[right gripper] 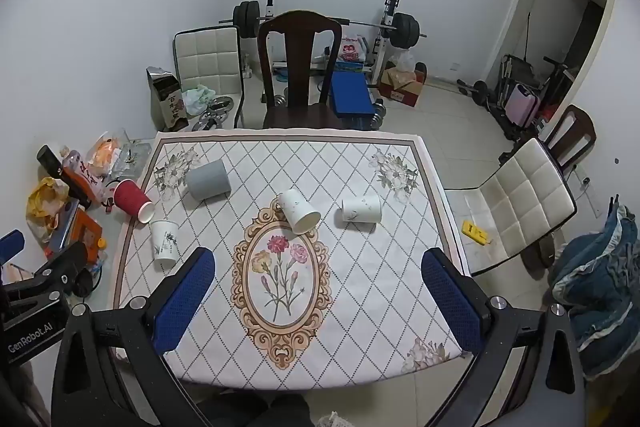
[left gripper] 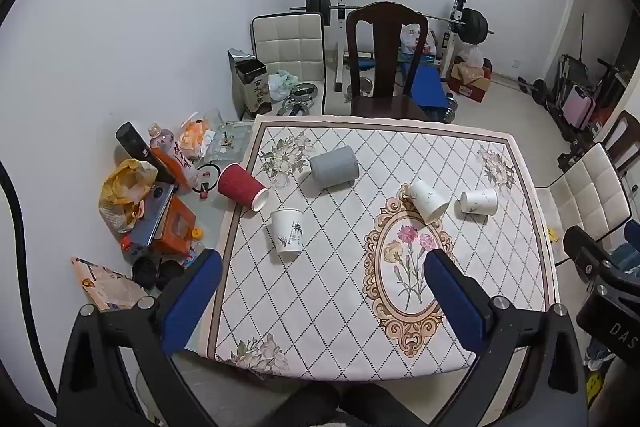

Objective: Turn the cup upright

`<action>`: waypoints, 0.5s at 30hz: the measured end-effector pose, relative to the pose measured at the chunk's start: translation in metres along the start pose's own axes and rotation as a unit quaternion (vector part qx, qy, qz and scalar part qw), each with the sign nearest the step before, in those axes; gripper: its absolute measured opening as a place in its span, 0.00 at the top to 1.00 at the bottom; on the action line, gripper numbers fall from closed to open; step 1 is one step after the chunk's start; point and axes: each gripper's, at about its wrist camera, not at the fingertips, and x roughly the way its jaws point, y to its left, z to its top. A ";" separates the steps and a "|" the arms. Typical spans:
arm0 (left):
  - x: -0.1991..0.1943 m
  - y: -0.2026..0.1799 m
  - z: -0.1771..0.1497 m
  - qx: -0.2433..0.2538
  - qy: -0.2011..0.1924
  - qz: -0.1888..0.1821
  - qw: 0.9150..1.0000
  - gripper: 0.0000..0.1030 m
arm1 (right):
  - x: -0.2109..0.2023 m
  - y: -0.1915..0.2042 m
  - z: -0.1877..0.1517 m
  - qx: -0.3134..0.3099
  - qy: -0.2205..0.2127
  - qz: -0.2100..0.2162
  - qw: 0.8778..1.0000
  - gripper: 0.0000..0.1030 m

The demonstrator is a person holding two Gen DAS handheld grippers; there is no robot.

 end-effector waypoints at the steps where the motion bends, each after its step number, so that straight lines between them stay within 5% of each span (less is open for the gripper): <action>1: 0.000 0.000 0.000 0.001 0.000 0.000 1.000 0.00 | 0.000 -0.001 0.000 0.000 0.000 0.003 1.000 0.00; 15: 0.000 -0.004 0.003 0.002 -0.001 0.000 1.000 0.00 | -0.005 -0.003 -0.001 0.002 0.000 0.005 1.000 0.00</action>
